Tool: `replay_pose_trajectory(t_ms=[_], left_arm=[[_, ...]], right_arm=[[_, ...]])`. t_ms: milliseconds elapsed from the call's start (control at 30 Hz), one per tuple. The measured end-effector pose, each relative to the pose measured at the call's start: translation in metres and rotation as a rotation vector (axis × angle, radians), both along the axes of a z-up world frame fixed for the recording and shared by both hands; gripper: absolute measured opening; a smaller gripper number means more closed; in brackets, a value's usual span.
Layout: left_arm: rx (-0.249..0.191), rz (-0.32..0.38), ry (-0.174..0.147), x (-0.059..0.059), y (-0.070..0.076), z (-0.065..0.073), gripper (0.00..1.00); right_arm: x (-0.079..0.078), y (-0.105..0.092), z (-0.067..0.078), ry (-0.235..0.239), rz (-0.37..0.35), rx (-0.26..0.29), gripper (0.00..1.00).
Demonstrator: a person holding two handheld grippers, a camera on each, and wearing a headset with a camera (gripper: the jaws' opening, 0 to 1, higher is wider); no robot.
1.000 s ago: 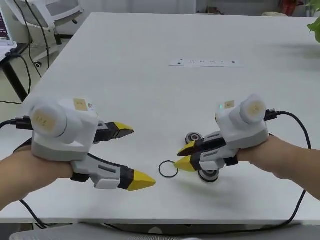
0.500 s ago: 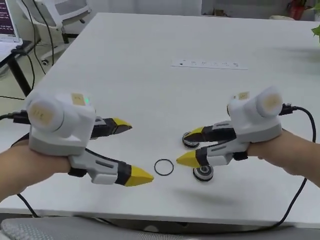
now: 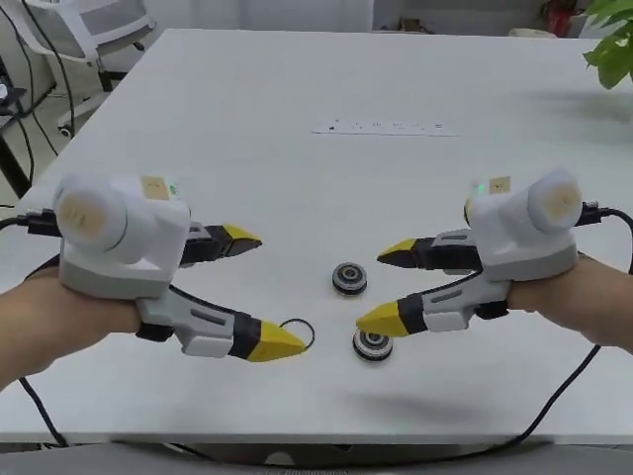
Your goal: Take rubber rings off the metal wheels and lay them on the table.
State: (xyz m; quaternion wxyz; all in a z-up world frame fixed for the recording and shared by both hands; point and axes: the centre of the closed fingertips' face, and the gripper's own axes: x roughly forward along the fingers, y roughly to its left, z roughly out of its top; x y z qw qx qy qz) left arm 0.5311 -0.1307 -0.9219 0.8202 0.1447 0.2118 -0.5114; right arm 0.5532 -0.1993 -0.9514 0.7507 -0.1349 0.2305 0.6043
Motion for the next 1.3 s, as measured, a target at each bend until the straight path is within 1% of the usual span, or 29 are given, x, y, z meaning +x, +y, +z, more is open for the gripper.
replay_pose_trajectory(t_ms=[200,400,633,867,933,1100,1167,1300], left_arm=[[0.0,-0.011,-0.001,0.007,-0.011,0.0,0.82],[-0.004,-0.022,0.01,0.011,-0.023,-0.004,0.81],[0.007,-0.045,0.026,0.012,-0.034,-0.012,0.79],[0.021,-0.071,0.041,0.011,-0.044,-0.022,0.75],[0.029,-0.082,0.047,0.009,-0.046,-0.026,0.74],[0.051,-0.101,0.058,0.007,-0.049,-0.037,0.7],[0.051,-0.107,0.067,0.006,-0.052,-0.039,0.69],[0.052,-0.12,0.074,0.006,-0.057,-0.043,0.65]], right_arm=[[0.0,-0.013,-0.003,-0.005,-0.009,-0.003,0.62],[0.002,-0.024,-0.007,-0.004,-0.024,-0.005,0.63],[-0.001,-0.029,-0.02,0.003,-0.025,-0.017,0.63],[-0.007,-0.03,-0.032,0.017,-0.019,-0.03,0.61],[-0.009,-0.031,-0.038,0.021,-0.013,-0.04,0.61],[-0.013,-0.03,-0.045,0.027,-0.005,-0.044,0.59],[-0.014,-0.03,-0.047,0.026,0.0,-0.048,0.57],[-0.016,-0.031,-0.051,0.027,0.01,-0.053,0.53]])
